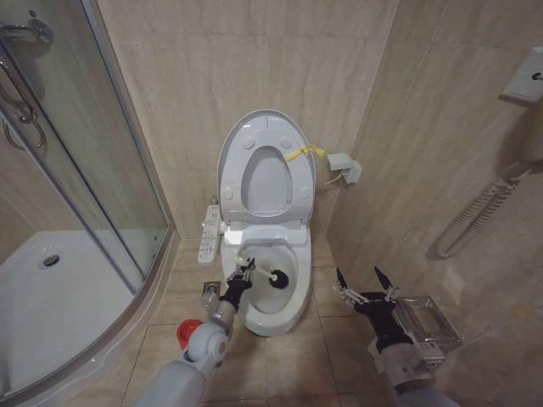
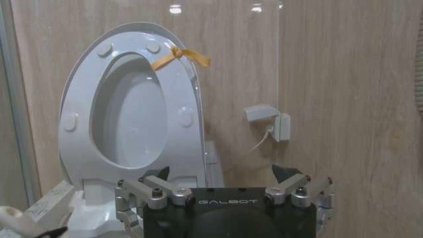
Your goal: Open the toilet lid, clean the toilet bowl with a toilet brush, close the toilet lid, and flush.
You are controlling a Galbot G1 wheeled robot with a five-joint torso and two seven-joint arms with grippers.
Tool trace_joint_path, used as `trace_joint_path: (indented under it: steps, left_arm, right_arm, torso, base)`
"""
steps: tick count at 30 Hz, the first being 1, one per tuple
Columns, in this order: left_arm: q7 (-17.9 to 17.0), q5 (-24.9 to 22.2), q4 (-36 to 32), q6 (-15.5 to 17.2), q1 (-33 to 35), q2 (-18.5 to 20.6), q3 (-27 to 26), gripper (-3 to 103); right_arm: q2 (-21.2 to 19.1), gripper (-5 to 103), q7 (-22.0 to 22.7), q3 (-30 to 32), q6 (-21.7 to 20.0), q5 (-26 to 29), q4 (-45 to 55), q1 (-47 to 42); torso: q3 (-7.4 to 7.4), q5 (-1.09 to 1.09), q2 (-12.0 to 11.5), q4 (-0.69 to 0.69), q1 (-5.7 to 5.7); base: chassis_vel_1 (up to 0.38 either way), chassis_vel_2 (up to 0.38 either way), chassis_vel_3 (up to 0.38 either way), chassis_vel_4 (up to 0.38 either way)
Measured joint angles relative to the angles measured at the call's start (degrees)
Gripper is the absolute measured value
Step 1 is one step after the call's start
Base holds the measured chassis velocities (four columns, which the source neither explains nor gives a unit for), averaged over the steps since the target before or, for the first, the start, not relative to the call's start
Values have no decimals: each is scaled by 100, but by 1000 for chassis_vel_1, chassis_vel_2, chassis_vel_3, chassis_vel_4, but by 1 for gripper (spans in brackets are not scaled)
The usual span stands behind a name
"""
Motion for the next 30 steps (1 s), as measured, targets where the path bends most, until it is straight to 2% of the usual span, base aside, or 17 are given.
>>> trace_joint_path:
  steps: [6,8,18,22,25,27,30]
  left_arm:
    - [47,-567,-260,151,184,147,-95,18]
    - [93,-804,-115,221,18,110,-58,18]
    - [92,-1269,502,395,-623,-70,239,17]
    - [92,-1141,757,401,-741,-154,352,17]
    - [144,-676,999,320,-765,-201,419,17]
    - [178,-623,1011,299,-739,-200,430,17]
    - [223,-795,912,309,-648,-180,419,17]
  right_arm:
    - [0,100,0,0,0,0,0,0]
    - [0,100,0,0,0,0,0,0]
    - [0,100,0,0,0,0,0,0]
    - [0,100,0,0,0,0,0,0]
    - [0,100,0,0,0,0,0,0]
    - [0,100,0,0,0,0,0,0]
    - [0,100,0,0,0,0,0,0]
  torso:
    - [0,0,0,1,0]
    - [0,0,0,0,0]
    - [0,0,0,-1,1]
    - [0,1,0,2,1]
    - [0,1,0,1,1]
    - [0,1,0,0,1]
    - [0,2,-1,2,1]
  base:
    - [0,0,0,0]
    - [0,0,0,0]
    - [0,0,0,0]
    - [0,0,0,0]
    - [0,0,0,0]
    - [0,0,0,0]
    - [0,0,0,0]
